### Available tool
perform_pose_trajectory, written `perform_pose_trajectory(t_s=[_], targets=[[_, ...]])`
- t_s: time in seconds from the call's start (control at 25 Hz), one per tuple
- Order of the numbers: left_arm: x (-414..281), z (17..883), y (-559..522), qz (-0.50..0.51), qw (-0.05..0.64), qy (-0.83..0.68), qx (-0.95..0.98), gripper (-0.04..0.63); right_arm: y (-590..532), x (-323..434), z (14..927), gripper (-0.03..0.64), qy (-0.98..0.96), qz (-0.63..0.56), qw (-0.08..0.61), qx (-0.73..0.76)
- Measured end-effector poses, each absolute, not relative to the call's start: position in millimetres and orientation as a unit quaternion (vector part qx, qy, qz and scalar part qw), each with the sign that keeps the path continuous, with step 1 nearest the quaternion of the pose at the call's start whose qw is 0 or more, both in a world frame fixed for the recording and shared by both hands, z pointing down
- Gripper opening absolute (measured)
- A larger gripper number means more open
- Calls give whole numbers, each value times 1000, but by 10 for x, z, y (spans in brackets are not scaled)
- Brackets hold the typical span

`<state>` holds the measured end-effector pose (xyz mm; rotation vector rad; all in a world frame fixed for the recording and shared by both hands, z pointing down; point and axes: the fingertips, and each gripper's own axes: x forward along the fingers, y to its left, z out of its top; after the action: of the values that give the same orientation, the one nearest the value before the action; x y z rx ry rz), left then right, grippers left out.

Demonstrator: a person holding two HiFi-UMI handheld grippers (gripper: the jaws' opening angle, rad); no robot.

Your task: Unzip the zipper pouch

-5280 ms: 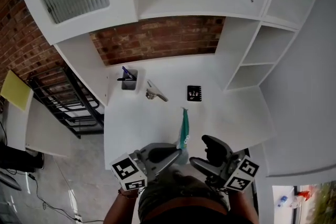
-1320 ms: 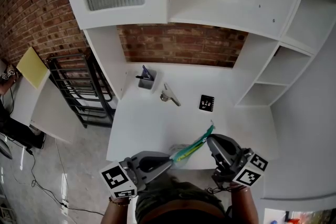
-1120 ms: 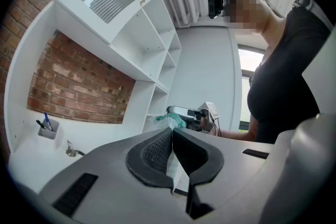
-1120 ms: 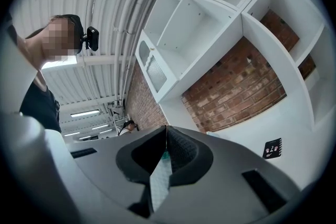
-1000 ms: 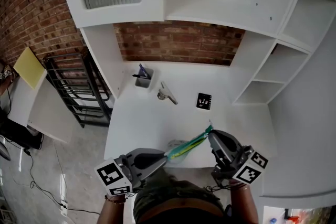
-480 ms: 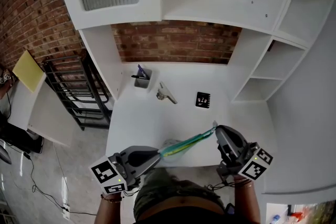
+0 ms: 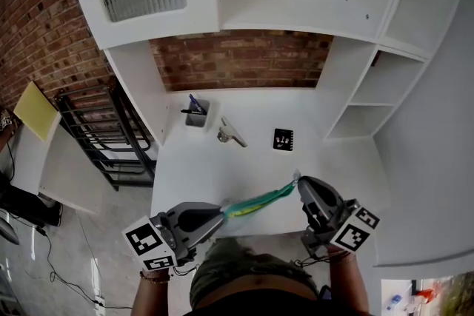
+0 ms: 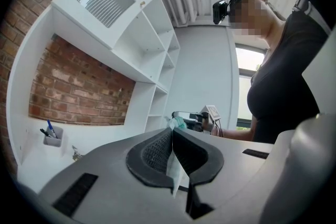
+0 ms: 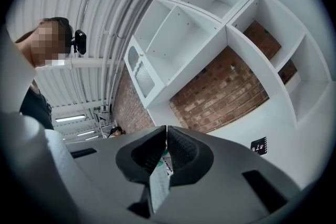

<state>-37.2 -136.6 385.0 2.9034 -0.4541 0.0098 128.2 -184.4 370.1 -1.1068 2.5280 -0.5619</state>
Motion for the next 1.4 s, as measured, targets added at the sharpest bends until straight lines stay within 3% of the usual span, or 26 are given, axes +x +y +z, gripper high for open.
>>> perform_pose_trajectory(t_s=[0.76, 1.4], targets=[[-487, 3938, -1863, 13, 106, -110, 988, 8, -2016, 1328, 3955, 34, 849, -230, 177, -442], [-381, 4553, -3155, 106, 79, -92, 987, 8, -2264, 1478, 4123, 34, 789, -255, 189, -526]])
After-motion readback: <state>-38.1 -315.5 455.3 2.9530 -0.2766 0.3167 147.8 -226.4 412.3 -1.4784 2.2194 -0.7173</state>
